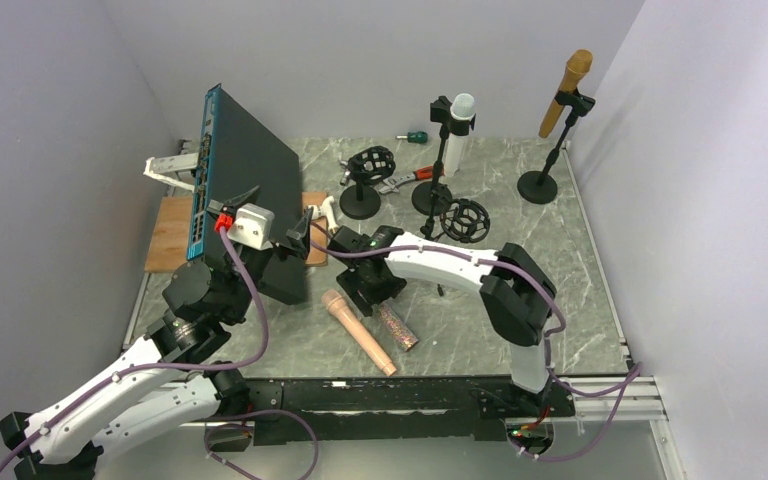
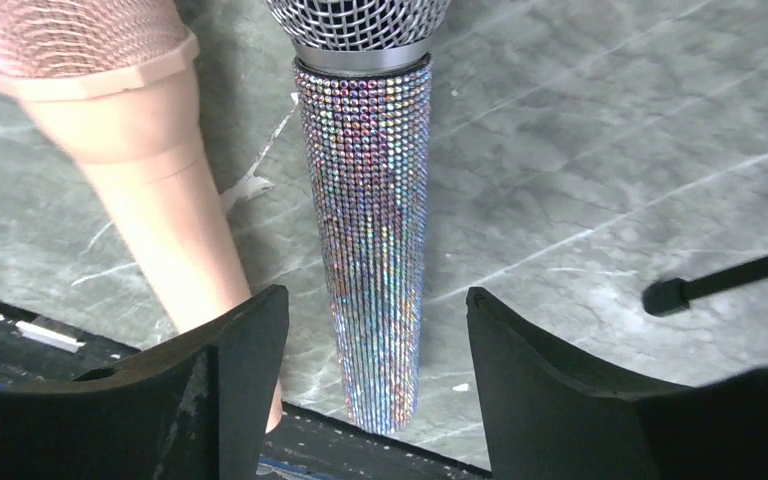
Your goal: Remove the microphone from the stand
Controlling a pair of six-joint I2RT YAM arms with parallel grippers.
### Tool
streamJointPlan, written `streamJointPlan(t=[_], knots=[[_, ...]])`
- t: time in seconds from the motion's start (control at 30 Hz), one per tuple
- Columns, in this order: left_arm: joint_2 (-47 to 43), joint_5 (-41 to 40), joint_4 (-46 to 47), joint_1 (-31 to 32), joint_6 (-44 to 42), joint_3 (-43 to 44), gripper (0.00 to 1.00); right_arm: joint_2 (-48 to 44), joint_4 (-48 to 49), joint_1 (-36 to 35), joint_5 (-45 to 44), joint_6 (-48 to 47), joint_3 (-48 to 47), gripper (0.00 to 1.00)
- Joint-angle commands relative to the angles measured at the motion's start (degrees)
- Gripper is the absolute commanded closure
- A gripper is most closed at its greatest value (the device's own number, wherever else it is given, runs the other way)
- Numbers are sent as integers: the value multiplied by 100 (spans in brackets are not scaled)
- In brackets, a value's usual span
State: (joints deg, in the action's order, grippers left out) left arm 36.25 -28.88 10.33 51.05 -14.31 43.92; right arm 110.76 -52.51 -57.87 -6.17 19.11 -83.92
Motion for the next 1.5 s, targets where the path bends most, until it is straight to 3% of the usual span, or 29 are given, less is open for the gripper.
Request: streamJointPlan(t=[0.0,0.27,0.53,0.7,0.8,0.93,1.07,1.2,1.47], knots=[[3,-57,242,21,-51,-15,1,-553,-372,-23,-389,71,-414,30],[37,-51,251,28,-33,-26,1,-1568,-258,-23,-475,198,-636,25],[110,23,263,30,0,-50,1,-3761,1623,-96,-776,233,442,22],[264,230,294,41,31,-89,1,-4862,2107,-92,-889,421,909,18],[399,623,343,70,88,-127,1,-5444,1970,-89,-1309,851,1111,15],[663,1160,272,137,329,-67,1,-5932,1180,-83,-2624,1744,1302,14],[1000,1852,145,246,371,6,1,-6153,474,-50,-3357,2231,1409,13],[1437,2320,205,423,261,-34,1,-6329,277,-33,-3668,2217,1454,13],[2759,1935,-234,582,933,647,1,-5828,-203,468,-3699,1555,845,8]])
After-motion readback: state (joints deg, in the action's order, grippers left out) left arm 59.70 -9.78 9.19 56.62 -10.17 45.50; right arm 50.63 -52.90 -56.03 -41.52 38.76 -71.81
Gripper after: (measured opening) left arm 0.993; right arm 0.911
